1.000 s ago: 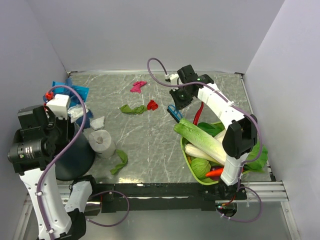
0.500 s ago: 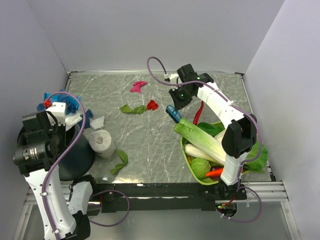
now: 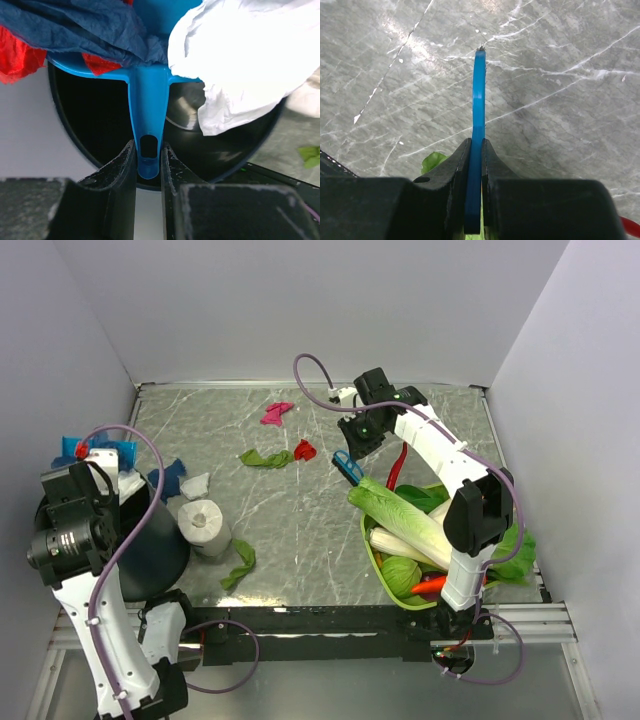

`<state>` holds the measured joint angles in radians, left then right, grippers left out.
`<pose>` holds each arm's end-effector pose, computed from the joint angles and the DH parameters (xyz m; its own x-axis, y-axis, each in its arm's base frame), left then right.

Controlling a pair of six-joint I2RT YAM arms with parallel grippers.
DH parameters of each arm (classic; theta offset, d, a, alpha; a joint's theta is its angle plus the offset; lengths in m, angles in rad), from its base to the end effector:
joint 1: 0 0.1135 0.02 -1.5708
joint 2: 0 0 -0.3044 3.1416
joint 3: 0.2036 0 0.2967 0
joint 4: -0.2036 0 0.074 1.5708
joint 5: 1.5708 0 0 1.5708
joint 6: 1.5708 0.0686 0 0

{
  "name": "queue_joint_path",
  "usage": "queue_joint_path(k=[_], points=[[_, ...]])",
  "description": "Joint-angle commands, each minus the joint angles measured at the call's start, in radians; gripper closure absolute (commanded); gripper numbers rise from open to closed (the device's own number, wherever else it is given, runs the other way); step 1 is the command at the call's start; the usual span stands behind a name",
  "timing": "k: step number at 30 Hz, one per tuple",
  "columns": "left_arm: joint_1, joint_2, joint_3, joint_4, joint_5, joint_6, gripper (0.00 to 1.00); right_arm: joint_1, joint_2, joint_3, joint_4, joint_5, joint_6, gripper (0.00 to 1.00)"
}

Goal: Sweep away the paper scraps from the table

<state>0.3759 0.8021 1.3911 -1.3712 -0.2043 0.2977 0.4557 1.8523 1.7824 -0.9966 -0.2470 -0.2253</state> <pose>0.1035 0.0558 0.4441 -0.7715 0.0043 -0.6362 -0.2793 0.8962 0.3448 0.4115 0.2204 0.3224 -0.6473 -0.5585 -0.5188 -0.6950 0.7120 0.1007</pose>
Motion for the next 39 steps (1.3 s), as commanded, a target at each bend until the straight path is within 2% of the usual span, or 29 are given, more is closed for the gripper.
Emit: queue_joint_path(k=[1,16,24,31,39], points=[[0.011,-0.017,-0.017,-0.006,-0.104,0.018,0.99,0.006,0.018,0.060,-0.008,0.002,0.000,1.00],[0.011,-0.070,-0.081,-0.008,-0.273,0.181,0.99,-0.008,0.065,0.097,-0.037,-0.026,-0.006,1.00],[0.021,-0.098,-0.115,-0.008,-0.379,0.391,0.99,-0.020,0.081,0.141,-0.031,-0.047,-0.029,1.00],[0.060,-0.055,-0.061,-0.006,-0.451,0.613,0.99,-0.028,0.055,0.143,0.018,-0.098,0.015,1.00],[0.100,-0.047,-0.087,-0.003,-0.556,0.796,0.99,-0.029,-0.007,0.023,0.133,-0.118,0.003,1.00]])
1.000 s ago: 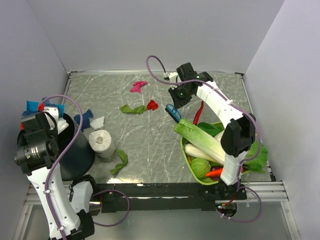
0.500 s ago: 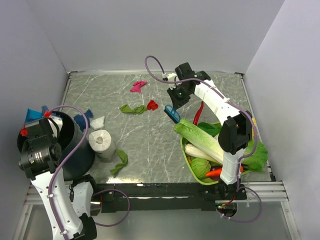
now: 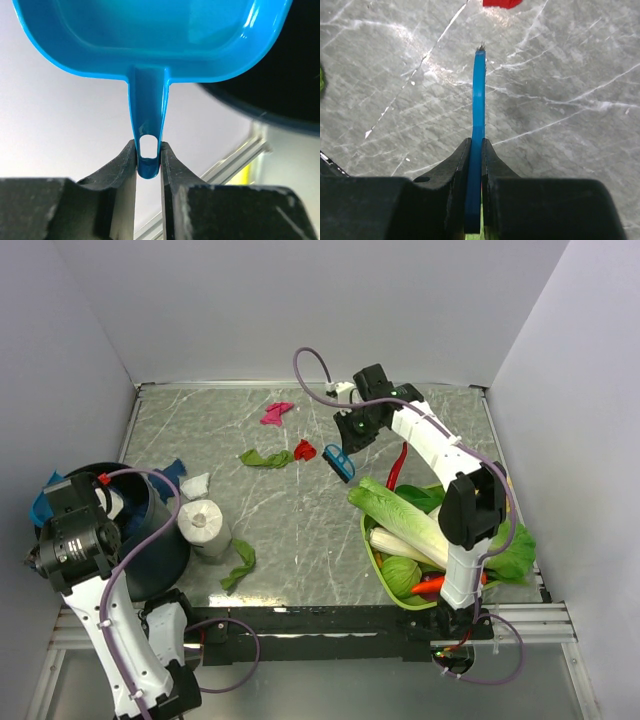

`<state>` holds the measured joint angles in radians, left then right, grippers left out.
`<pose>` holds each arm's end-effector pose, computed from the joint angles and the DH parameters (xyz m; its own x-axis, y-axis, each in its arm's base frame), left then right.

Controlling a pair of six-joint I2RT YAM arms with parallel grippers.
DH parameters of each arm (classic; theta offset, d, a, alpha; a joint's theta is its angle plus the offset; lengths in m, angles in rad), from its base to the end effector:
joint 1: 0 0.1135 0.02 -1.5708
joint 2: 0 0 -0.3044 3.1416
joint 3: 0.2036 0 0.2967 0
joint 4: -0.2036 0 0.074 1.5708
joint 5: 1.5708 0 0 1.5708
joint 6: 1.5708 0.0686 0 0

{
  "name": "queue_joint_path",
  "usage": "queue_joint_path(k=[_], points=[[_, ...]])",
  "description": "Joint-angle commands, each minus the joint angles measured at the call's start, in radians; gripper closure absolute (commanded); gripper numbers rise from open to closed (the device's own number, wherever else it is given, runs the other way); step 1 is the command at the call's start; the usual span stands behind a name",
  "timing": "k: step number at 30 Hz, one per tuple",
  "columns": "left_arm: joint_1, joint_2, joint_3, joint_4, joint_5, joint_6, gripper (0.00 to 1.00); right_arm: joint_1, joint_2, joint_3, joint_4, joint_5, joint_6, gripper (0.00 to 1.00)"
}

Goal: Sweep away the paper scraps from the table

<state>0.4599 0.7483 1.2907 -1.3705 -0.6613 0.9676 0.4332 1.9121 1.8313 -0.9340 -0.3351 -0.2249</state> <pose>0.0722 0.0828 0.4276 -0.9694 0.2451 -0.0111 0.1338 0.5659 0.8136 0.4349 0.2260 0.3188 -0.6280 -0.5225 -0.5768 -0.7119 0.6850 0.1546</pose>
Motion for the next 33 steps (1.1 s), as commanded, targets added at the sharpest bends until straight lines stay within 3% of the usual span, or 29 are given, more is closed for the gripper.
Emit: queue_joint_path(k=[1,6,15,23,27,33], points=[[0.017,0.013,0.019,-0.004,-0.113,0.156,0.99,-0.007,-0.074,-0.046,0.083,-0.035,0.002,1.00],[0.017,0.034,0.062,-0.002,-0.152,0.249,0.99,-0.008,-0.139,-0.135,0.156,-0.102,-0.025,1.00],[0.017,0.092,0.228,-0.001,0.008,0.085,0.99,0.007,-0.196,-0.156,0.130,-0.318,-0.097,1.00],[0.017,0.146,0.358,0.027,0.140,-0.052,0.99,0.131,-0.228,-0.122,0.061,-0.463,-0.203,1.00],[0.017,0.172,0.400,0.059,0.265,-0.205,0.99,0.254,-0.260,-0.196,0.079,-0.395,-0.274,1.00],[0.019,0.195,0.458,0.048,0.569,-0.407,0.99,0.363,-0.228,-0.228,0.067,-0.409,-0.318,1.00]])
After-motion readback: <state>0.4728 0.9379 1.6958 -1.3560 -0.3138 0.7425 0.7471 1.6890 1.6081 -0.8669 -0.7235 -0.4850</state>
